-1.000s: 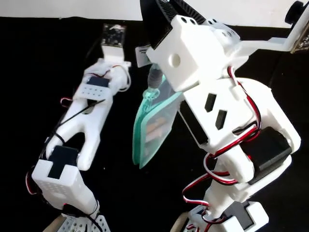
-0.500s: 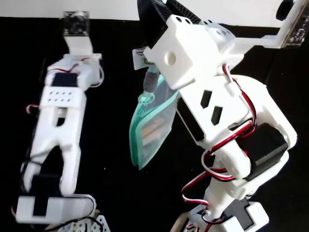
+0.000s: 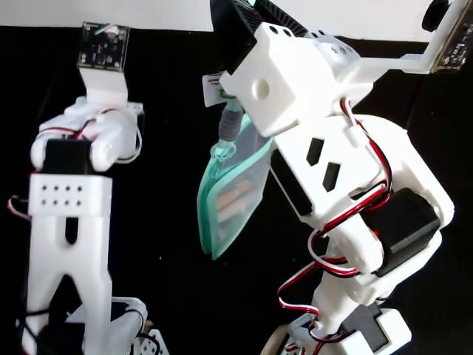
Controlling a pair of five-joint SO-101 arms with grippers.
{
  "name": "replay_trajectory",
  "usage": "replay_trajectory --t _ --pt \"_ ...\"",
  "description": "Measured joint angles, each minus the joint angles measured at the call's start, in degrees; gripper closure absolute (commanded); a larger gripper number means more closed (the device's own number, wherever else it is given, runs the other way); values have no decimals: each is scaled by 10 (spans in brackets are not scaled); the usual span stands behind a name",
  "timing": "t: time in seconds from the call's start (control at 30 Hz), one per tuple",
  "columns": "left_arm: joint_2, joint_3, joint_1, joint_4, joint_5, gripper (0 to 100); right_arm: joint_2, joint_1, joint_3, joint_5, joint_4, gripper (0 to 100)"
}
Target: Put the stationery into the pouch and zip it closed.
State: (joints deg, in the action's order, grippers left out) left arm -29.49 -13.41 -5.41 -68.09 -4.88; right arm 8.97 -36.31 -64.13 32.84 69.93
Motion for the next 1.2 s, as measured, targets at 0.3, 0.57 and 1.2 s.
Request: replay_trajectory --t 0.3,0.57,1.2 --pt "-115 1 3 -103 -45 975 0 -3 0 0 15 993" --pt "-183 1 3 -198 -53 774 0 -3 0 0 15 993" --pt "-292 2 92 -319 -92 748 0 -3 0 0 16 993"
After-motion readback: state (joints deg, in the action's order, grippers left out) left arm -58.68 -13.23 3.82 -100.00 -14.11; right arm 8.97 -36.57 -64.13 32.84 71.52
